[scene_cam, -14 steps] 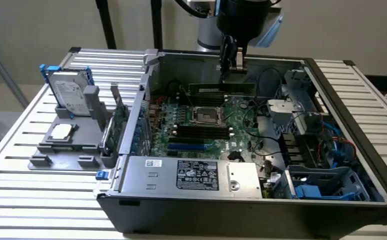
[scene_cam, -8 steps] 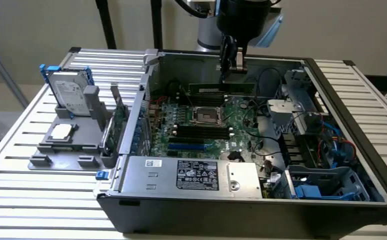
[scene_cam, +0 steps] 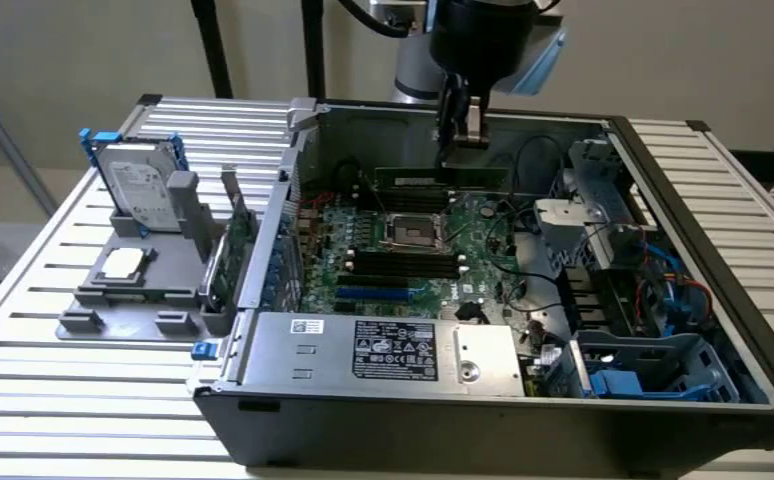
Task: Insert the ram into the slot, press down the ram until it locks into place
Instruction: 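Insert the ram into the slot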
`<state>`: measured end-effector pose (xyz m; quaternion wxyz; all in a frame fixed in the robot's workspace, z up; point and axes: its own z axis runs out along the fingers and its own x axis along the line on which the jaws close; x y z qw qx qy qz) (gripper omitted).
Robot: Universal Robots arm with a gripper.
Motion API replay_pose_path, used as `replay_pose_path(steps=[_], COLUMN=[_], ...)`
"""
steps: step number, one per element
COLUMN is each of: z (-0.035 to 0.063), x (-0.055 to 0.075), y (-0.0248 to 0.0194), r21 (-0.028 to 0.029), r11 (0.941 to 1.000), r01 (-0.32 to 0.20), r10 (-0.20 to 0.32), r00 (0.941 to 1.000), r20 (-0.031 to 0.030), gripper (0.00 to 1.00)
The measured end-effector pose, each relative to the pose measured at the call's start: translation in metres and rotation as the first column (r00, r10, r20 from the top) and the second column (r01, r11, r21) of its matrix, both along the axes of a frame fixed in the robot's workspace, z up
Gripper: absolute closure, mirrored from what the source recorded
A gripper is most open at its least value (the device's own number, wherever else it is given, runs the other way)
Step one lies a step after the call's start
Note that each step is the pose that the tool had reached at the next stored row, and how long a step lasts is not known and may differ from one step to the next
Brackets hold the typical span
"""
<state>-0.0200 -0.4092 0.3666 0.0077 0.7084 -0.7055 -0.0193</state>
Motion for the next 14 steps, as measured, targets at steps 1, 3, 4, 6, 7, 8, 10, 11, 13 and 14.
replay_pose_path(steps=[1,3,4,6,7,8,10,11,13,14], z=[-0.0007,-0.0026,-0.0038,-0.0065,-0.0079,-0.0092,-0.0122,-0.0137,-0.0167,-0.0184], x=[0.0,-0.001,-0.001,-0.002,-0.003,-0.004,-0.006,-0.007,-0.008,-0.009], y=[0.0001,0.0005,0.0008,0.001,0.001,0.001,0.001,0.001,0.001,0.001], r21=[-0.0005,-0.0025,-0.0042,-0.0076,-0.0087,-0.0098,-0.0113,-0.0125,-0.0147,-0.0153], r11=[1.0,0.9996,0.9993,0.9987,0.9984,0.9982,0.9977,0.9975,0.9969,0.9966], r01=[0.009,0.027,0.037,0.051,0.055,0.059,0.066,0.07,0.077,0.081], r10=[-0.009,-0.027,-0.037,-0.051,-0.055,-0.059,-0.066,-0.07,-0.077,-0.081], r00=[1.0,0.9996,0.9993,0.9987,0.9985,0.9983,0.9978,0.9975,0.997,0.9967], r20=[-0.0002,-0.0004,-0.0007,-0.0013,-0.0018,-0.0025,-0.003,-0.0033,-0.0042,-0.0045], gripper=[0.86,0.86,0.86,0.86,0.86,0.86,0.86,0.86,0.86,0.86])
